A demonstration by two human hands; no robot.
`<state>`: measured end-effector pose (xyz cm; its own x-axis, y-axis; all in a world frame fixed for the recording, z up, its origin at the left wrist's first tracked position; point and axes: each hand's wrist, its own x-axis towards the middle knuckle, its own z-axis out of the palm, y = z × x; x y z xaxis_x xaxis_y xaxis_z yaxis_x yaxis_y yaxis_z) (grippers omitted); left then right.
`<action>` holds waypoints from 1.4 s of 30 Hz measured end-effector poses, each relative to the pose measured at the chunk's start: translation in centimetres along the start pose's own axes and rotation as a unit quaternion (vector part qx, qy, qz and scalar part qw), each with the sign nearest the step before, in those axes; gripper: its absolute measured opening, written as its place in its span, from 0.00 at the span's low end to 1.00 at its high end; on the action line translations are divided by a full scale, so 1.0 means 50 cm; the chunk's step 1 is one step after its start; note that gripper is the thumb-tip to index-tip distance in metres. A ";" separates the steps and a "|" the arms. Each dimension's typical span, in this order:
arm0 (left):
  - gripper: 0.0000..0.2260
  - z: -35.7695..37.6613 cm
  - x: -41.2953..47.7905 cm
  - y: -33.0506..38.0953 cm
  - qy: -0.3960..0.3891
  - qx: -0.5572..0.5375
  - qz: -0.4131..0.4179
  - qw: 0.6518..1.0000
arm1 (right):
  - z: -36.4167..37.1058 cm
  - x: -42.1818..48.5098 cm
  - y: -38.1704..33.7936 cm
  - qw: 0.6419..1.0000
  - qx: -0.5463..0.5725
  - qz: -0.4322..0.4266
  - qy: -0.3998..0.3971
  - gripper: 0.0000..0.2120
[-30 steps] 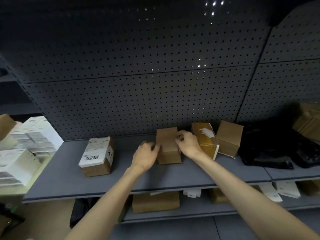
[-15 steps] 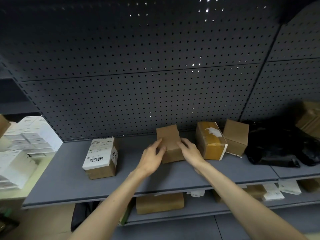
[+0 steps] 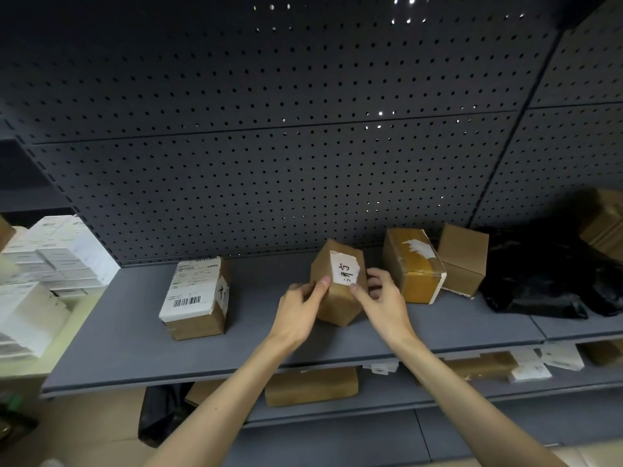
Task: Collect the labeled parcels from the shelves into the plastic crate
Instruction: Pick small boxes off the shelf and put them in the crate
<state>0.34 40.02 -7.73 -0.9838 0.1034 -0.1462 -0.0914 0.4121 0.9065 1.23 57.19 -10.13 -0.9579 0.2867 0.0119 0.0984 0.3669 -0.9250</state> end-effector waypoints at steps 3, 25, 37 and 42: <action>0.23 0.006 0.000 -0.008 -0.008 -0.005 -0.021 1.000 | 0.005 -0.009 0.003 1.000 -0.012 -0.013 -0.003 0.23; 0.26 -0.052 0.010 -0.061 0.014 -0.037 -0.078 0.996 | 0.034 -0.002 0.010 0.990 0.077 0.064 -0.101 0.07; 0.22 -0.021 0.012 -0.066 0.008 -0.002 -0.077 0.997 | 0.002 0.000 0.027 0.988 0.053 0.082 -0.123 0.10; 0.19 -0.027 0.005 -0.051 -0.005 0.004 -0.051 0.999 | -0.005 0.008 0.028 0.986 0.047 0.090 -0.131 0.15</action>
<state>0.10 37.78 -9.57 -0.9682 0.0689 -0.2406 -0.1890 0.4285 0.8836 1.06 58.04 -11.35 -0.9652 0.0963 -0.2430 0.2596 0.2434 -0.9346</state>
